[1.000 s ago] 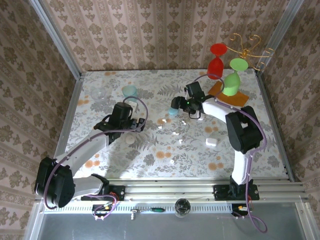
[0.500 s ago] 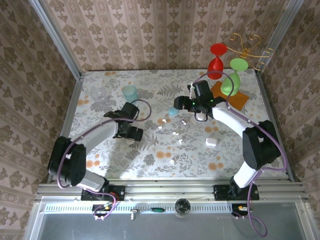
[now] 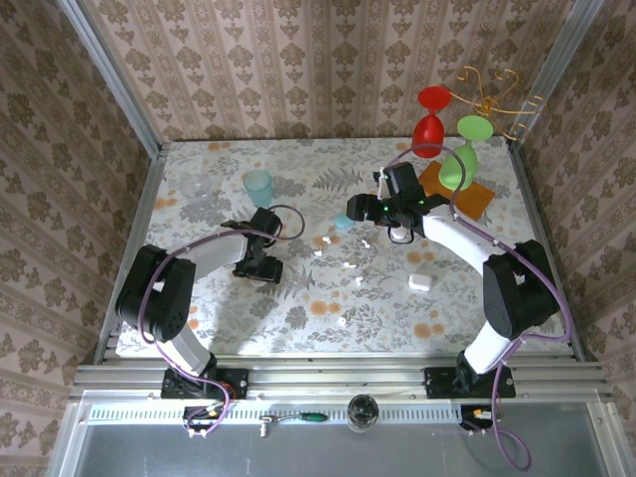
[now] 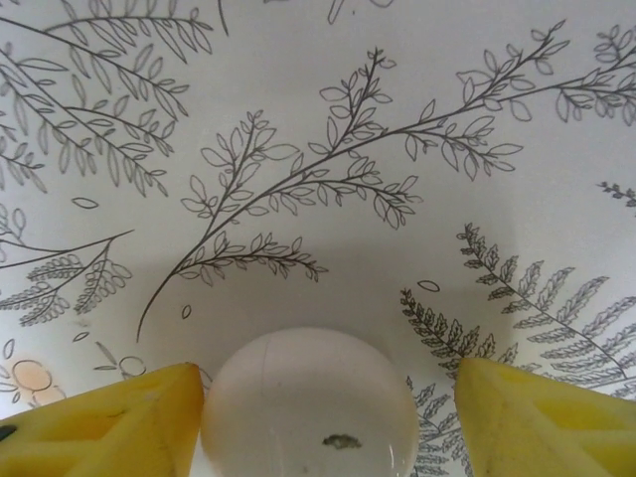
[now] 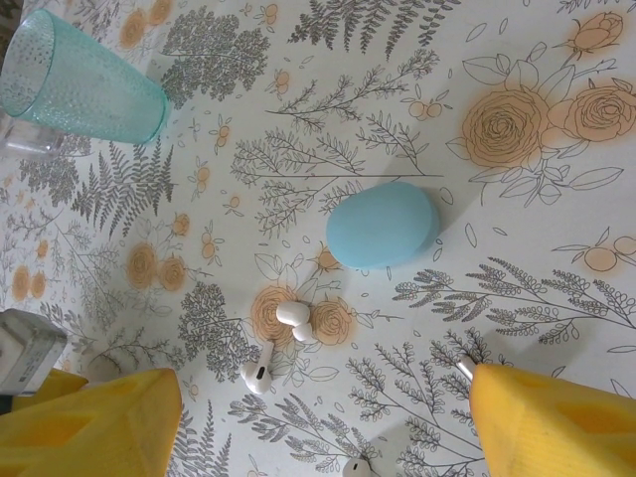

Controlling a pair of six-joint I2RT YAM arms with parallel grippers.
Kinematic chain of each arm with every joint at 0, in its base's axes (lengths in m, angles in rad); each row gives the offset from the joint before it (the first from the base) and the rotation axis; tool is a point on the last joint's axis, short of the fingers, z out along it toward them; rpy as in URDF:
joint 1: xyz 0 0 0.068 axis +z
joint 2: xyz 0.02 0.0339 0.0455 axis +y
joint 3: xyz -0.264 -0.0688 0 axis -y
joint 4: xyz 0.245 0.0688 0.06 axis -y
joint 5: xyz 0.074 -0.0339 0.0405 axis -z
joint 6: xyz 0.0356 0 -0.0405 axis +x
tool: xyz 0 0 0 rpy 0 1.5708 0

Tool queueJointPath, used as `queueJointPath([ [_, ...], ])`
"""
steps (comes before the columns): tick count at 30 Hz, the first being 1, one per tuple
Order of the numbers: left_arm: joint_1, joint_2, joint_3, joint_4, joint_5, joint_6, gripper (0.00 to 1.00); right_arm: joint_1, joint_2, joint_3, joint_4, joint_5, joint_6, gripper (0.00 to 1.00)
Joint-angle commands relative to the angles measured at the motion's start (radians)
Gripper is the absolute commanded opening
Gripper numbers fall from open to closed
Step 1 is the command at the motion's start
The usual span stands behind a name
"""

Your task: Insert wireless bluetooth earbuds into charging case

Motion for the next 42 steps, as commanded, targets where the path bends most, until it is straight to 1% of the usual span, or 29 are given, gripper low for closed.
queueJointPath([
  [1, 0.006, 0.015, -0.009, -0.001, 0.000, -0.020, 0.63, 0.005, -0.038, -0.013, -0.028, -0.006, -0.014, 0.78],
  [4, 0.006, 0.019, -0.017, -0.003, -0.002, -0.021, 0.57, 0.004, -0.043, -0.015, -0.030, -0.005, -0.012, 0.78],
  [6, 0.004, 0.014, -0.018, -0.007, -0.004, -0.018, 0.48, 0.005, -0.051, -0.017, -0.029, -0.005, -0.009, 0.78],
  [10, -0.005, -0.016, -0.013, -0.015, -0.019, 0.001, 0.46, 0.004, -0.072, -0.021, -0.034, -0.002, -0.010, 0.78],
  [12, -0.016, -0.041, -0.006, -0.014, -0.043, 0.019, 0.45, 0.003, -0.086, -0.022, -0.038, -0.002, -0.010, 0.78],
  [16, -0.031, -0.099, -0.004, 0.058, -0.035, 0.085, 0.43, 0.000, -0.118, -0.032, -0.043, -0.025, -0.019, 0.78],
  [19, -0.055, -0.162, -0.015, 0.170, 0.030, 0.210, 0.39, -0.010, -0.141, -0.039, -0.060, -0.097, -0.034, 0.78],
  [22, -0.073, -0.226, -0.045, 0.322, 0.102, 0.334, 0.35, -0.015, -0.158, -0.040, -0.094, -0.177, -0.049, 0.77],
  [23, -0.080, -0.244, -0.067, 0.389, 0.133, 0.392, 0.33, -0.015, -0.163, -0.038, -0.108, -0.201, -0.055, 0.77],
  [27, -0.107, -0.292, -0.162, 0.652, 0.264, 0.598, 0.30, -0.014, -0.171, -0.040, -0.120, -0.310, -0.045, 0.77],
  [30, -0.113, -0.296, -0.206, 0.805, 0.337, 0.694, 0.27, -0.013, -0.175, -0.054, -0.092, -0.360, -0.013, 0.76],
  [33, -0.121, -0.279, -0.206, 0.865, 0.388, 0.763, 0.25, 0.009, -0.169, -0.060, -0.079, -0.371, -0.006, 0.76],
  [38, -0.141, -0.258, -0.211, 0.938, 0.446, 0.833, 0.26, 0.047, -0.153, -0.081, -0.036, -0.367, 0.021, 0.75],
  [42, -0.160, -0.238, -0.202, 0.941, 0.468, 0.867, 0.27, 0.088, -0.136, -0.071, -0.025, -0.362, 0.005, 0.75],
])
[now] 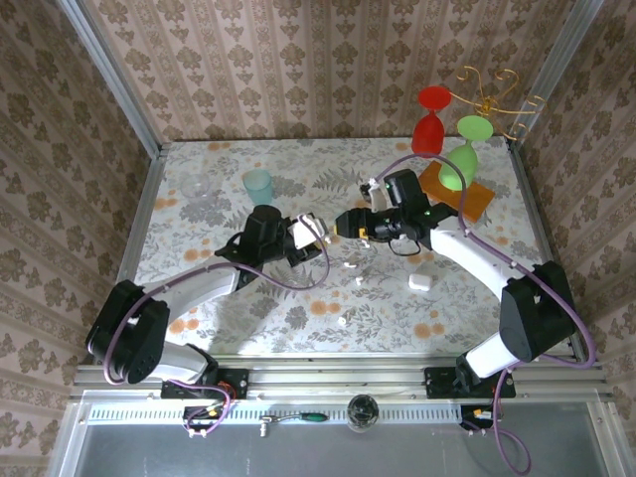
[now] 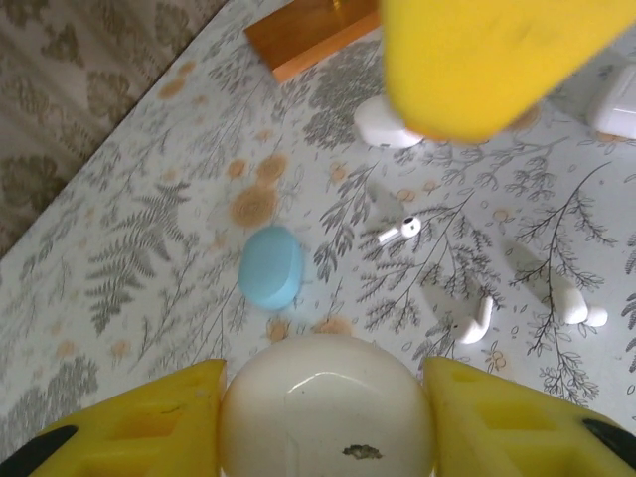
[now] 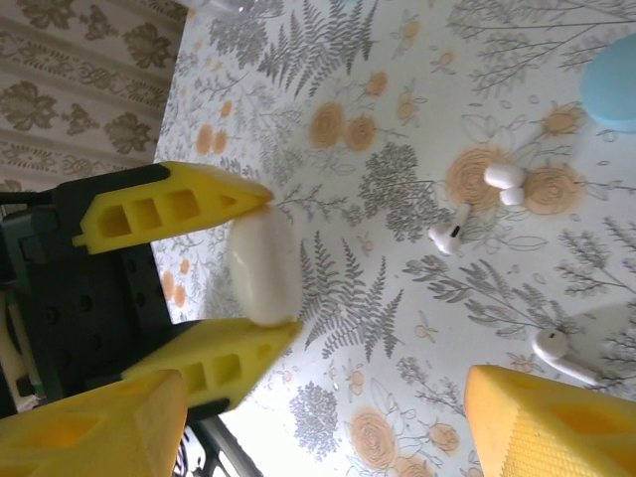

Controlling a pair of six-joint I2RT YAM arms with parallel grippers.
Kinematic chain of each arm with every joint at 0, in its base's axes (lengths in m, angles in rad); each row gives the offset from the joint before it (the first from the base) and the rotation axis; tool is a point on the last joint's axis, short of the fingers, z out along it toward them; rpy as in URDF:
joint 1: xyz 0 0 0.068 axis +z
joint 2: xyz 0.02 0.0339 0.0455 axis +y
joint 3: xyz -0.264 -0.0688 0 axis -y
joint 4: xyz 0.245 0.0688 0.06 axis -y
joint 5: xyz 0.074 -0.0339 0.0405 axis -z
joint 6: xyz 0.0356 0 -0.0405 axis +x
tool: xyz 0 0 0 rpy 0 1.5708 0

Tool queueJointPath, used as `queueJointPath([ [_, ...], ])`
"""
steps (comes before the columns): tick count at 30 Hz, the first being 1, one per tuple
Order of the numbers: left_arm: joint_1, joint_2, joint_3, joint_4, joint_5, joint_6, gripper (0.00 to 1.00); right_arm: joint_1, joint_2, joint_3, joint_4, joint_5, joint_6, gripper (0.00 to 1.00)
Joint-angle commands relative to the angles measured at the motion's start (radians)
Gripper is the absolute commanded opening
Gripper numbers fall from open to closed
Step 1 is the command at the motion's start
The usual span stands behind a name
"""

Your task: Insert wireless bluetooth earbuds into charging case

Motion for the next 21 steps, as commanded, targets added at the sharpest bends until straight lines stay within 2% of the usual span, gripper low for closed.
queueJointPath([
  [1, -0.016, 0.019, 0.004, 0.057, 0.067, 0.077, 0.28, 0.033, 0.011, 0.003, 0.026, -0.025, -0.002, 0.75],
  [10, -0.030, 0.019, 0.016, 0.067, 0.094, 0.067, 0.28, 0.075, 0.078, 0.040, 0.016, -0.016, -0.005, 0.67],
  [19, -0.034, 0.003, 0.003, 0.074, 0.131, 0.073, 0.28, 0.077, 0.101, 0.042, 0.067, 0.011, 0.006, 0.58],
  [21, -0.035, 0.003, 0.003, 0.072, 0.130, 0.070, 0.28, 0.076, 0.108, 0.048, 0.063, 0.013, 0.007, 0.53],
])
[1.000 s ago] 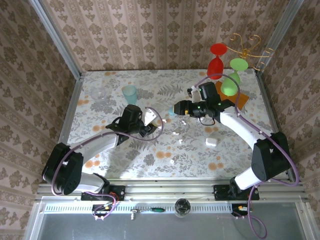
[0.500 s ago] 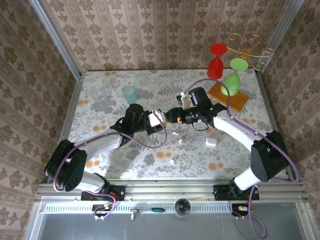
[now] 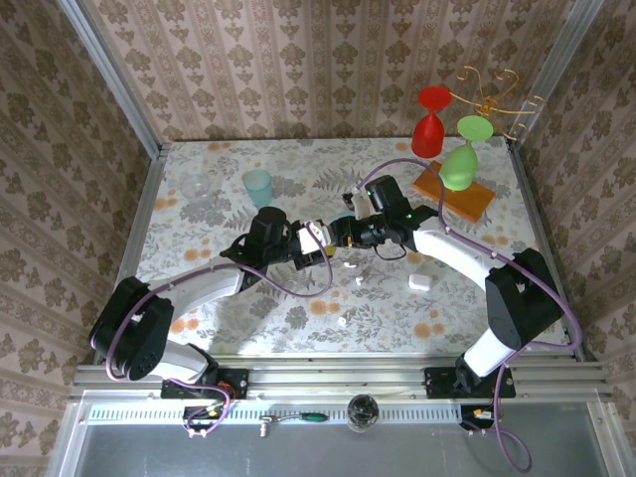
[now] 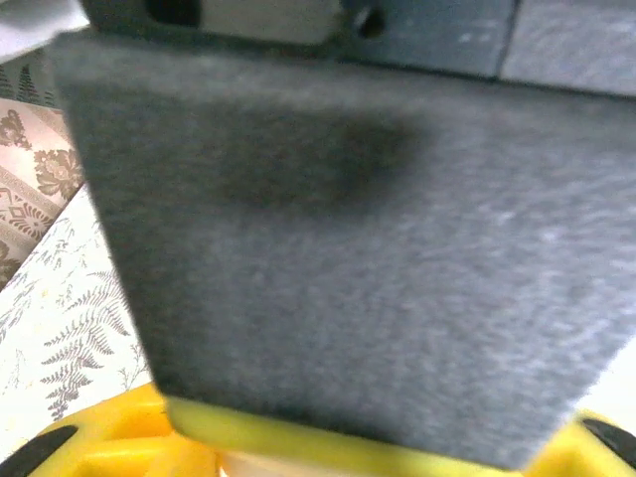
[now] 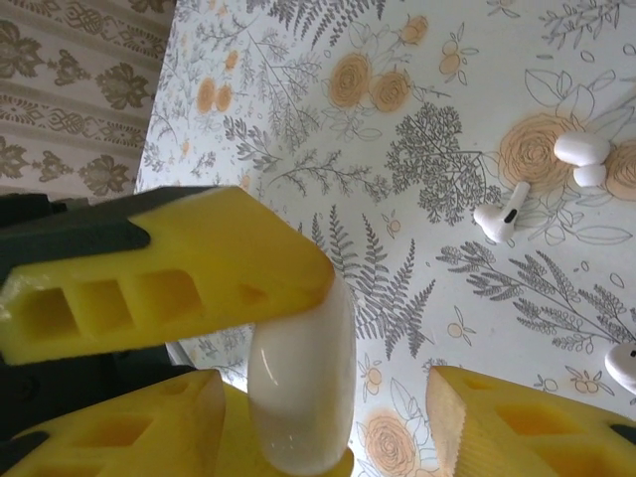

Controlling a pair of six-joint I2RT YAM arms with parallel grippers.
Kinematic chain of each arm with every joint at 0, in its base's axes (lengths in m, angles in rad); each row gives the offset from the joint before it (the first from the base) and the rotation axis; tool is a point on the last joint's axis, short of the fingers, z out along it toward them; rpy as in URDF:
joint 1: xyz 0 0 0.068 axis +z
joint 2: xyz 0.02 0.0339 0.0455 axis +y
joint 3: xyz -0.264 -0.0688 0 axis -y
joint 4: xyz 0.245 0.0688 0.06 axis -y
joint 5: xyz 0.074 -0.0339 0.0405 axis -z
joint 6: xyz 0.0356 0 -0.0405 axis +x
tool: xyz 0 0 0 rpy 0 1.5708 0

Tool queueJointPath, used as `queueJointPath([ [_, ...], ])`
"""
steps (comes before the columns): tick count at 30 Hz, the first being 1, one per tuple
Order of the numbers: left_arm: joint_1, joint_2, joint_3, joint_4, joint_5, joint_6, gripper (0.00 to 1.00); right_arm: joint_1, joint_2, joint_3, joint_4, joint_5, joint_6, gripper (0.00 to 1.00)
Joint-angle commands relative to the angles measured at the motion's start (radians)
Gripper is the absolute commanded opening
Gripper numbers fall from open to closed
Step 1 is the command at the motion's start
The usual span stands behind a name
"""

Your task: Insert wireless bluetooth earbuds into charging case

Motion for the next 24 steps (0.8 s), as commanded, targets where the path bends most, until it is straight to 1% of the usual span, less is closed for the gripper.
queueJointPath([
  [1, -0.004, -0.018, 0.005, 0.023, 0.036, 0.019, 0.28, 0.006, 0.020, 0.031, 0.019, 0.015, 0.007, 0.51],
  [3, -0.004, -0.015, 0.007, 0.023, 0.034, 0.020, 0.28, 0.006, 0.022, 0.033, 0.018, 0.015, 0.007, 0.40],
  [6, -0.005, -0.012, 0.006, 0.025, 0.027, 0.018, 0.29, 0.005, 0.015, 0.029, 0.013, 0.016, 0.003, 0.28],
  [9, -0.003, -0.009, 0.003, 0.041, 0.016, 0.005, 0.31, 0.000, -0.003, 0.020, 0.021, 0.026, -0.003, 0.22],
  [10, -0.003, -0.009, -0.001, 0.052, 0.010, -0.005, 0.33, -0.001, -0.011, 0.014, 0.024, 0.032, -0.006, 0.22],
  [11, -0.001, -0.009, -0.006, 0.068, 0.007, -0.029, 0.38, -0.005, -0.022, 0.005, 0.037, 0.038, -0.009, 0.21],
  [13, 0.011, -0.016, -0.019, 0.111, 0.023, -0.080, 0.52, -0.012, -0.048, -0.019, 0.067, 0.062, -0.014, 0.21],
  [15, 0.028, -0.030, -0.039, 0.171, 0.051, -0.165, 0.67, -0.023, -0.080, -0.045, 0.103, 0.071, -0.027, 0.20],
  [17, 0.047, -0.047, -0.064, 0.244, 0.080, -0.253, 0.76, -0.038, -0.115, -0.067, 0.128, 0.081, -0.055, 0.20],
  [20, 0.070, -0.076, -0.108, 0.359, 0.126, -0.391, 0.83, -0.066, -0.181, -0.105, 0.170, 0.081, -0.099, 0.20],
  [22, 0.082, -0.093, -0.126, 0.409, 0.168, -0.472, 0.83, -0.080, -0.233, -0.117, 0.190, 0.061, -0.132, 0.19],
  [24, 0.095, -0.104, -0.142, 0.474, 0.249, -0.568, 0.81, -0.082, -0.292, -0.126, 0.225, 0.019, -0.179, 0.19],
])
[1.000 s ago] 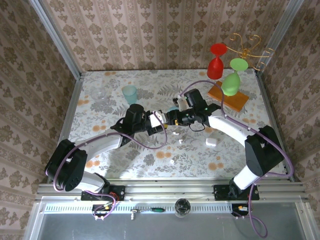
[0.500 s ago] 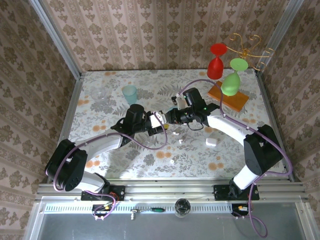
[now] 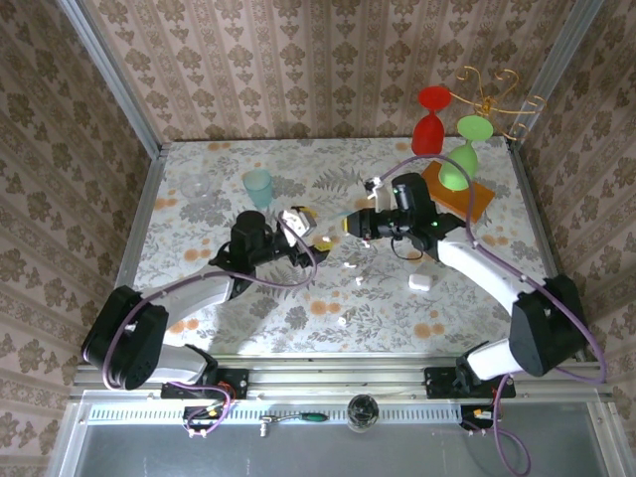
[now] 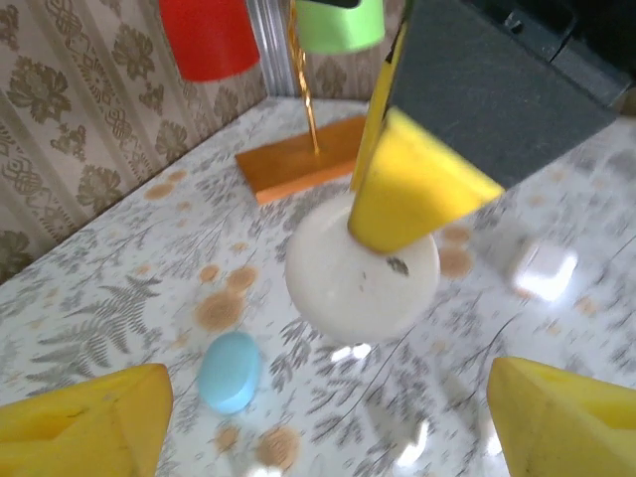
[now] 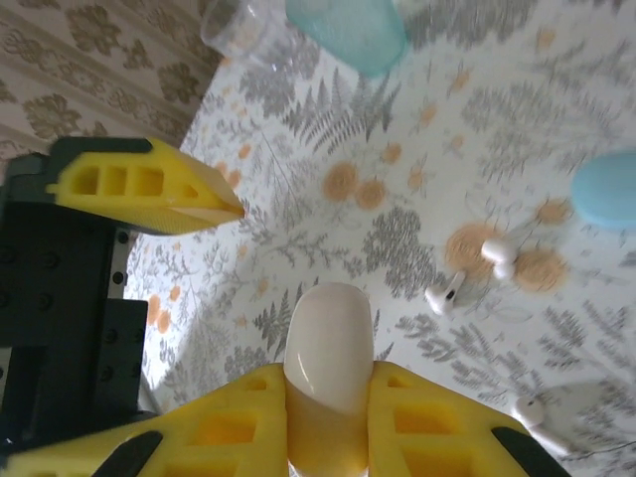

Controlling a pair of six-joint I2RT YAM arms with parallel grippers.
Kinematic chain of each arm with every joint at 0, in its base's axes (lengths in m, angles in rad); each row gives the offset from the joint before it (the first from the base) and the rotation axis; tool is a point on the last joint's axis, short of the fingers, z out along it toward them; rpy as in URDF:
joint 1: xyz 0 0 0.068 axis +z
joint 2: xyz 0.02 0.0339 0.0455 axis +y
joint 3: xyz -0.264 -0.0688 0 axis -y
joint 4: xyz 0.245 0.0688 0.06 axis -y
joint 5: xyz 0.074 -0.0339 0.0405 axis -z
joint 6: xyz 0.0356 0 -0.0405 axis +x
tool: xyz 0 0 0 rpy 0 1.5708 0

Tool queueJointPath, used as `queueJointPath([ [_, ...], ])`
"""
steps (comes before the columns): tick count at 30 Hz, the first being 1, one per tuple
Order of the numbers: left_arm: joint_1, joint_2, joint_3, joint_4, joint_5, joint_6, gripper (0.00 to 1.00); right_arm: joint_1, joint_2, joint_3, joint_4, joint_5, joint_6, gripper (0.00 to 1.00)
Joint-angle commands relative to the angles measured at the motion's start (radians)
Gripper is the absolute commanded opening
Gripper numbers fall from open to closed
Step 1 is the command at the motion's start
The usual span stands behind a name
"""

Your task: Insert wireless bluetooth earbuds into charging case

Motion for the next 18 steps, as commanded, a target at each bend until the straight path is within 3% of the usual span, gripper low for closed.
queueJointPath([
  [1, 0.019, -0.037, -0.025, 0.198, 0.172, -0.236, 0.81, -0.003, -0.113, -0.014, 0.107, -0.055, -0.107, 0.19],
  [9, 0.032, -0.010, -0.011, 0.455, 0.321, -0.496, 0.72, -0.003, -0.227, -0.048, 0.316, -0.246, -0.116, 0.20],
  [18, 0.005, 0.042, 0.046, 0.617, 0.352, -0.611, 0.59, 0.010, -0.207, -0.055, 0.412, -0.345, -0.093, 0.20],
])
